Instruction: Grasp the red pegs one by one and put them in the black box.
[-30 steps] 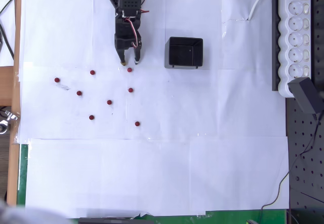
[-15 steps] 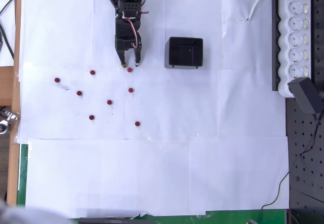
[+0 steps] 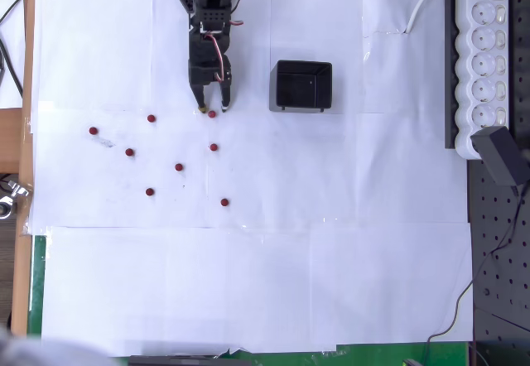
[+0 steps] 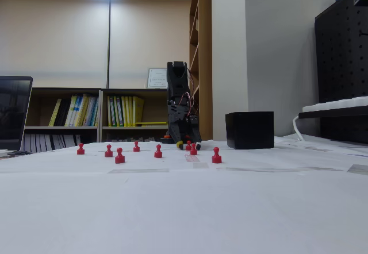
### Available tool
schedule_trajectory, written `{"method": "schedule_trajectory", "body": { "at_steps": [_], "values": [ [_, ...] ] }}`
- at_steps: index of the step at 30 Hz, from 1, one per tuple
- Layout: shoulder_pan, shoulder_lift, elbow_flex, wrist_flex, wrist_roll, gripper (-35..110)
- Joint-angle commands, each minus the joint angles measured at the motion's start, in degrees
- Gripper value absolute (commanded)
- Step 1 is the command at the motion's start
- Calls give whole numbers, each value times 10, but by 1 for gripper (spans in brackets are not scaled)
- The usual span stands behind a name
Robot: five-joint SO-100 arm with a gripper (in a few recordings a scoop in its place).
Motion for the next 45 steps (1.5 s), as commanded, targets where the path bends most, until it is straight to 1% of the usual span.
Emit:
{"method": "schedule_trajectory", "body": {
  "at_steps": [1, 6, 13, 26, 31, 36, 38, 40, 43, 45],
  "values": [
    [-2, 23, 31, -13, -10, 16],
    [-4, 25, 33, -14, -10, 14],
    [-4, 26, 33, -18, -12, 5],
    [-3, 36, 40, -23, -17, 5],
    [-3, 51, 55, -29, -30, 0],
    [-3, 48, 55, -18, -37, 0],
    [0, 26, 56, 11, -44, 0],
    [4, -15, 69, 76, -58, 0],
    [11, -106, 107, 252, -90, 0],
    [2, -172, 151, 395, -139, 0]
  ]
}}
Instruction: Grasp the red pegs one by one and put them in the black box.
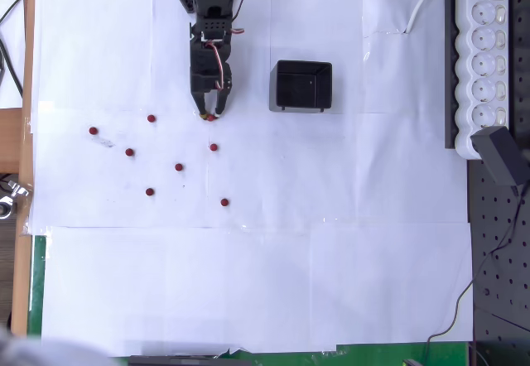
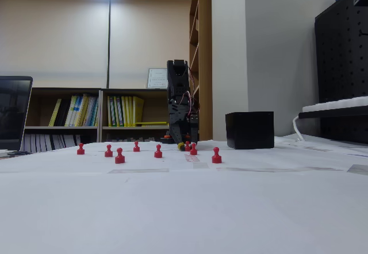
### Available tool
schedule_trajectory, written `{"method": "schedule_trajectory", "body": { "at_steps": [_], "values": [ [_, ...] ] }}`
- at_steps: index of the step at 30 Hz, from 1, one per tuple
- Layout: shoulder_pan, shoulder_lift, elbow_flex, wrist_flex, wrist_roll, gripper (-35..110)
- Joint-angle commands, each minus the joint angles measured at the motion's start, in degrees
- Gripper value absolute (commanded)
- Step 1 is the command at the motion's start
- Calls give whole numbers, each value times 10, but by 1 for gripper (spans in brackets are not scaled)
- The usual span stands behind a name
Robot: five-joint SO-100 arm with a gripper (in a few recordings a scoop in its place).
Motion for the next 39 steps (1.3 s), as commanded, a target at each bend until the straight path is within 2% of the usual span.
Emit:
{"method": "schedule_trajectory", "body": {
  "at_steps": [1, 4, 7, 12, 15, 20, 26, 30, 33, 39],
  "values": [
    [-17, -126, 96, 286, -91, 0],
    [-69, -186, 242, 522, -208, 0],
    [-123, -198, 404, 685, -312, 0],
    [-220, -177, 635, 886, -418, 0],
    [-296, -138, 718, 942, -449, 0],
    [-381, -57, 744, 945, -493, 0],
    [-398, 72, 671, 797, -494, 0],
    [-420, 139, 676, 750, -490, 0],
    [-429, 171, 674, 722, -490, 5],
    [-430, 181, 673, 732, -496, 17]
  ]
}}
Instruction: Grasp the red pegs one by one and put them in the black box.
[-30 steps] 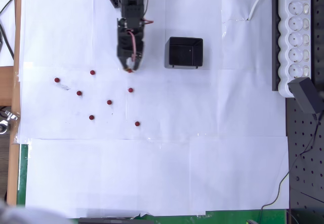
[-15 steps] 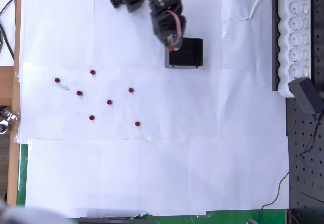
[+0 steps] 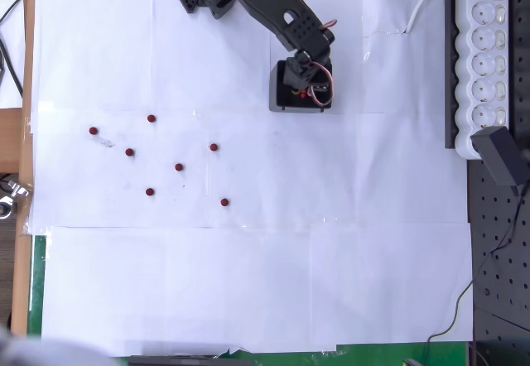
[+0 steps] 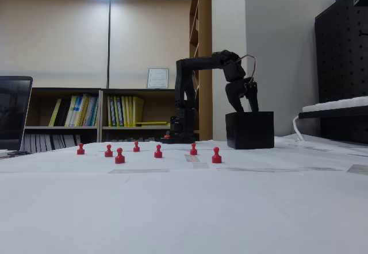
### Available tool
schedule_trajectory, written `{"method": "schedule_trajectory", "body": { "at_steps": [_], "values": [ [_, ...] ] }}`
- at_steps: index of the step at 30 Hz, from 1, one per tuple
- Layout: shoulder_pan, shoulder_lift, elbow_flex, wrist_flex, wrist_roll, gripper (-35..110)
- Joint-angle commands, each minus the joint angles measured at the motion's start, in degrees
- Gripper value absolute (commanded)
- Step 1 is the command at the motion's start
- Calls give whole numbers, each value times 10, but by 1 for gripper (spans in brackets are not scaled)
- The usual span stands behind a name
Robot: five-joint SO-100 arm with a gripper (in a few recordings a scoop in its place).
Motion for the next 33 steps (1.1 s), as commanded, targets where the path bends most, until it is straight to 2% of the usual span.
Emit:
{"method": "schedule_trajectory", "body": {
  "at_steps": [1, 7, 11, 13, 19, 25, 27, 31, 33],
  "values": [
    [2, -14, 18, 11, -11, 18],
    [76, -207, 65, 103, 2, 21],
    [198, -334, 25, 111, 94, 21],
    [259, -378, -50, 104, 166, 21],
    [416, -465, -379, -48, 368, 20],
    [539, -440, -540, -200, 502, 15],
    [574, -424, -587, -285, 532, 15],
    [637, -385, -699, -538, 572, 17],
    [657, -355, -715, -594, 578, 17]
  ]
}}
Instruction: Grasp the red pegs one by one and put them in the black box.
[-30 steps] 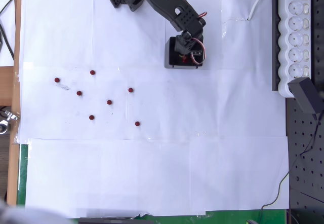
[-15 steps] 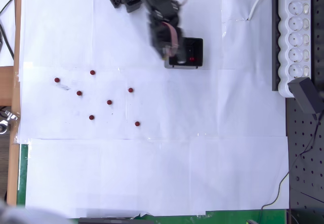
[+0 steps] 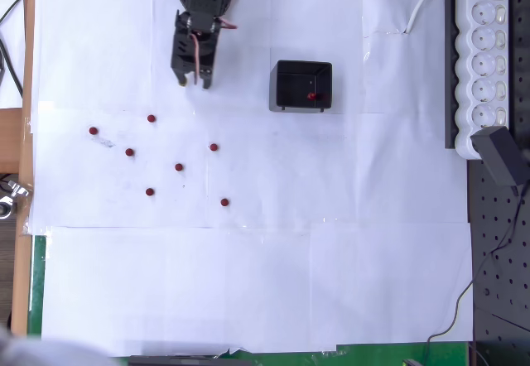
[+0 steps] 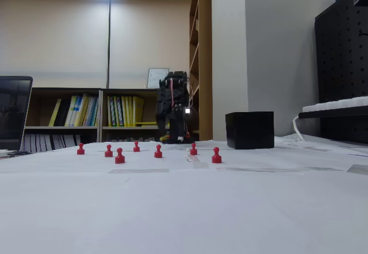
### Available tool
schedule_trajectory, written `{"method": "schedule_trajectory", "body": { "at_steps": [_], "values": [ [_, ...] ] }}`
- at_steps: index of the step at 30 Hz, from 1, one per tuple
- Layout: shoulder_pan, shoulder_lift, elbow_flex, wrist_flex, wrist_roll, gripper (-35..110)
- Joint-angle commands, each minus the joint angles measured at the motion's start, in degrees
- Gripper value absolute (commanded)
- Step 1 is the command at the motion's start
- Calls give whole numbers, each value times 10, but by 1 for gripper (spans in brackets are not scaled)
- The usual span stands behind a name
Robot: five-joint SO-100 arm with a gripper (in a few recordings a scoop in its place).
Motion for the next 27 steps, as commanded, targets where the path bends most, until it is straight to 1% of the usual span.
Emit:
{"method": "schedule_trajectory", "body": {
  "at_steps": [1, 10, 15, 27],
  "values": [
    [49, 55, -7, -155, 9, 17],
    [63, 189, 9, -294, -7, 17],
    [62, 253, 41, -352, -22, 17],
    [75, 355, 120, -385, -43, 17]
  ]
}}
